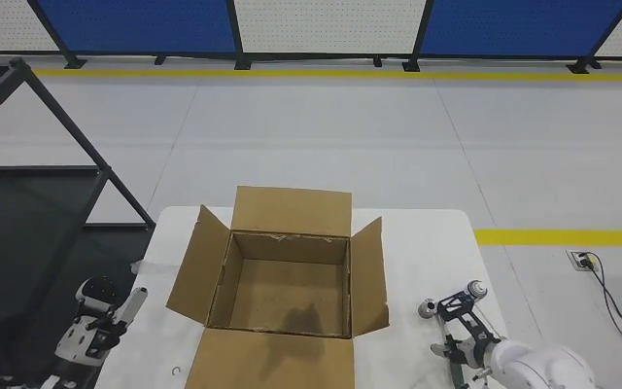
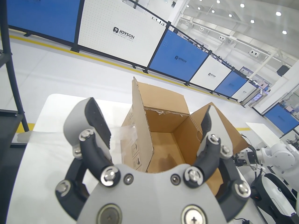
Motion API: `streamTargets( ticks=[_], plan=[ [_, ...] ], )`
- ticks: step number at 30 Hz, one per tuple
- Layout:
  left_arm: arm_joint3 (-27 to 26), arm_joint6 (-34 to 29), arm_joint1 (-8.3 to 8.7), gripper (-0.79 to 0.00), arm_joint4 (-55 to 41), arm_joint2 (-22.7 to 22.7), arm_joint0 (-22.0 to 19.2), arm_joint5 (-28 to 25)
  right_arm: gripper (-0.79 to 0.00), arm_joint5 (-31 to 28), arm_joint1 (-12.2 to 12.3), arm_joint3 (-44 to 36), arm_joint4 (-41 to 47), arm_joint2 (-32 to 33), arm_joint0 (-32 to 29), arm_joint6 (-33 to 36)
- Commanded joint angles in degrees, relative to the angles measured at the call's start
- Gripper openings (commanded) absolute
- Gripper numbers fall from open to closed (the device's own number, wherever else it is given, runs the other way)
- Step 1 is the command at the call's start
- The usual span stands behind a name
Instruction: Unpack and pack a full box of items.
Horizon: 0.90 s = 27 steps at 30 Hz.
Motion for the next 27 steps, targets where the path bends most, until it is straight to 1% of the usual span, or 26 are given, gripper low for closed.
streamTargets(
  ticks=[1, 6, 8, 11, 24, 27],
  plan=[
    [0.17, -0.25, 0.02, 0.000, -0.34, -0.35, -0.01, -0.02, -0.545, 0.28, -0.03, 1.54, 0.13, -0.36, 0.98, 0.22],
    [0.11, -0.70, 0.07, 0.000, -0.47, -0.51, -0.50, 0.33, -0.554, 0.51, -0.02, 4.28, 0.73, -0.68, 2.45, 0.53],
    [0.08, -0.95, 0.10, 0.000, -0.38, -0.36, -0.83, 0.49, -0.548, 0.42, 0.02, 4.77, 0.93, -0.65, 2.71, 0.83],
    [0.26, -1.35, 0.16, 0.000, -0.20, -0.16, -1.43, 0.69, -0.517, 0.24, 0.04, 5.46, 1.20, -1.05, 3.15, 1.22],
    [0.69, -1.44, 0.24, 0.000, 0.55, 0.34, -2.26, 1.12, -0.517, 0.98, -0.07, 8.79, 1.01, -3.49, 5.63, 1.48],
    [0.72, -1.26, 0.24, 0.000, 0.70, 0.32, -2.22, 1.26, -0.548, 0.76, -0.09, 9.62, 0.96, -4.13, 6.28, 1.69]
  ],
)
